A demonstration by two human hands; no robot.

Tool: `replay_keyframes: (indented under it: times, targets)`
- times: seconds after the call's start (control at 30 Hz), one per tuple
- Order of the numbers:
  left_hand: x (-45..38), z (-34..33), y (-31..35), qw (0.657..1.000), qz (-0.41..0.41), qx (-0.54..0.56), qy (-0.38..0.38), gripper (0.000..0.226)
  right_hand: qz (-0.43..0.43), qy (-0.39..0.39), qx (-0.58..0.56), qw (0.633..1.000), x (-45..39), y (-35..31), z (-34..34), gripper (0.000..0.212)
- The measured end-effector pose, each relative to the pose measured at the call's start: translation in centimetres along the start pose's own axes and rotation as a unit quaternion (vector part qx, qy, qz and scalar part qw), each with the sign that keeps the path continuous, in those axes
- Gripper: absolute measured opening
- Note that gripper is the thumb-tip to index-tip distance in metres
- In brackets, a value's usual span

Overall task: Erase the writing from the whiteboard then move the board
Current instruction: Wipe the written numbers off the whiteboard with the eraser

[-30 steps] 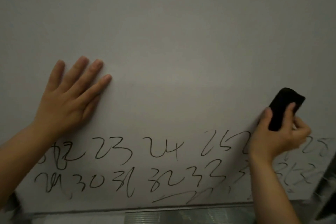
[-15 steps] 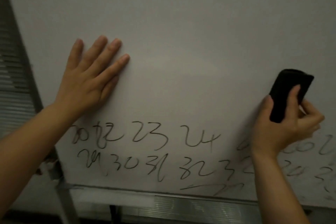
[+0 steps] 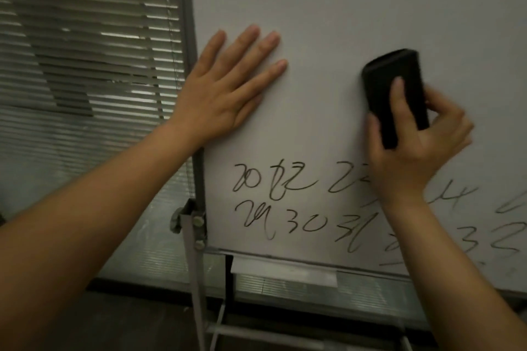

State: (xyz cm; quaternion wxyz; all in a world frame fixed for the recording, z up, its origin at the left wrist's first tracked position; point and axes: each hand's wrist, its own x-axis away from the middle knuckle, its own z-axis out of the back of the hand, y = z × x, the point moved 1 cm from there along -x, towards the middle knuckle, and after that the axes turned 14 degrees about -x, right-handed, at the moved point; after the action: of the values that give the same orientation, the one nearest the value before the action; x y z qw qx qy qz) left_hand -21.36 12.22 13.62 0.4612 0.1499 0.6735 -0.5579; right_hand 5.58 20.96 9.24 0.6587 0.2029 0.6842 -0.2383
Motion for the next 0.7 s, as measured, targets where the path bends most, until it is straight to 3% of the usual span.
replay_keyframes:
  times: [0.13,0.3,0.43,0.7]
  targets:
    - [-0.1,-0.1,0.1,1.000,0.004,-0.016,0.006,0.045,0.079,-0.033,-0.002,0.996,0.9,-2.7,-1.4,0.043]
    - [-0.2,-0.2,0.3,0.999,0.031,-0.028,0.032,0.040,0.106,-0.034,-0.012,0.994,1.1,-4.4,-2.0,0.041]
    - [-0.1,-0.1,0.7,0.997,0.062,-0.011,0.036,0.039,0.187,-0.120,-0.041,0.974,3.7,-6.2,-2.7,0.040]
    - [0.0,0.2,0.9,0.997,0.073,0.011,0.015,0.043,0.268,-0.195,-0.051,0.942,10.9,-9.6,-3.8,0.044]
